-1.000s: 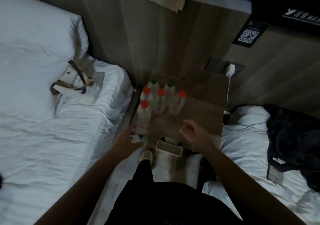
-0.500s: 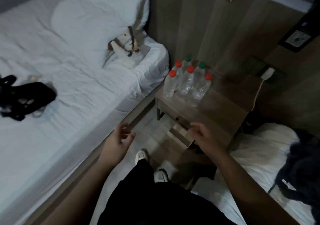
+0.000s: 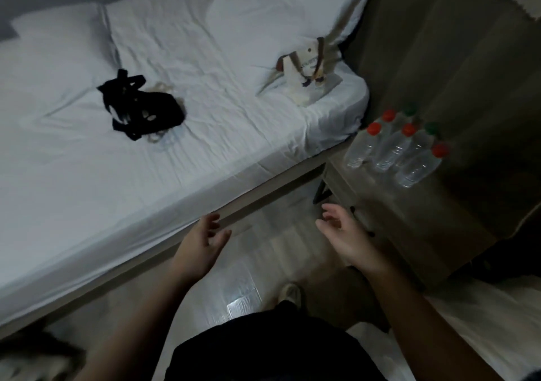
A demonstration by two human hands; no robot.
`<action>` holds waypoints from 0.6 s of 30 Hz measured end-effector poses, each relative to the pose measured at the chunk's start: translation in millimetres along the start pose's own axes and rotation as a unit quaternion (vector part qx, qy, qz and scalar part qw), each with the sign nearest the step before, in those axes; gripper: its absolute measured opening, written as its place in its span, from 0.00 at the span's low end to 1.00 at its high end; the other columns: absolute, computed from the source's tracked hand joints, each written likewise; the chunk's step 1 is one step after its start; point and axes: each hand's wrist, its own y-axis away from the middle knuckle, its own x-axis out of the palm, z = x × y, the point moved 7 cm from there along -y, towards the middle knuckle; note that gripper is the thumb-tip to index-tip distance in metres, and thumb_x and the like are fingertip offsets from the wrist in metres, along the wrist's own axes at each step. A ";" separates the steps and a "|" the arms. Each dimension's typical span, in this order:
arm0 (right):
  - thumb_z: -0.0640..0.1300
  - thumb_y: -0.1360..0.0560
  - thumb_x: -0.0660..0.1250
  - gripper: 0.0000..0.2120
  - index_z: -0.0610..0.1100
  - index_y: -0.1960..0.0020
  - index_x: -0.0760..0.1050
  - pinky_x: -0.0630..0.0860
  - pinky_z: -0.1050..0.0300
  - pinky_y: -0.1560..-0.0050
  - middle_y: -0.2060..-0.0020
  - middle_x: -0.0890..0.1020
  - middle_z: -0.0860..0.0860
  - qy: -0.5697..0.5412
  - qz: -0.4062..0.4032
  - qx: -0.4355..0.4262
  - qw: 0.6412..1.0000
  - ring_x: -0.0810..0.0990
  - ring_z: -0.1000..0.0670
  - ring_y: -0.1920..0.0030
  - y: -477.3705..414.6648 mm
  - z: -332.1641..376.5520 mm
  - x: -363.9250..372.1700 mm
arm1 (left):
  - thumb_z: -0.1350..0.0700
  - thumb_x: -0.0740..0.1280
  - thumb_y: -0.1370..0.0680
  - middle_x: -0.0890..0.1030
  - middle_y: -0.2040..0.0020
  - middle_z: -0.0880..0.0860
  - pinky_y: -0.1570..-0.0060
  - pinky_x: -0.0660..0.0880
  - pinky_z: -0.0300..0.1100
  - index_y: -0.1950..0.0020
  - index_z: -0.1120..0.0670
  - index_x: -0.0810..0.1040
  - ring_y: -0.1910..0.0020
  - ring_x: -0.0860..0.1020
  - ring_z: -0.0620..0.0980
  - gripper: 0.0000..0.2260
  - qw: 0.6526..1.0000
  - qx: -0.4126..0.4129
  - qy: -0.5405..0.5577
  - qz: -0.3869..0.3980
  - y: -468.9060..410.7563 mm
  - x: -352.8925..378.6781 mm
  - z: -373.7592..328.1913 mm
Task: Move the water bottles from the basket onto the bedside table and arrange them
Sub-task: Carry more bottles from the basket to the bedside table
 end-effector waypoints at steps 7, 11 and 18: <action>0.50 0.23 0.65 0.22 0.51 0.31 0.67 0.71 0.53 0.37 0.36 0.74 0.52 0.095 0.066 -0.039 0.993 0.73 0.51 0.36 5.5 42.0 92.5 | 0.49 0.66 0.23 0.78 0.41 0.52 0.46 0.71 0.42 0.33 0.53 0.70 0.45 0.77 0.49 0.20 0.995 -0.063 0.039 -0.074 54.2 -58.4 77.7; 0.50 0.24 0.66 0.22 0.50 0.31 0.67 0.72 0.49 0.35 0.36 0.74 0.51 0.123 0.089 -0.067 0.986 0.73 0.50 0.36 24.7 66.9 154.8 | 0.49 0.66 0.23 0.77 0.39 0.52 0.46 0.70 0.41 0.33 0.54 0.70 0.45 0.77 0.48 0.20 0.990 -0.072 0.059 -0.109 97.8 -93.8 126.2; 0.48 0.24 0.67 0.22 0.47 0.31 0.68 0.72 0.55 0.39 0.37 0.75 0.48 0.165 0.117 -0.103 0.974 0.75 0.50 0.39 82.9 101.7 287.9 | 0.49 0.66 0.24 0.77 0.38 0.51 0.47 0.70 0.41 0.33 0.53 0.69 0.45 0.76 0.47 0.21 0.978 -0.099 0.096 -0.157 188.7 -159.4 237.3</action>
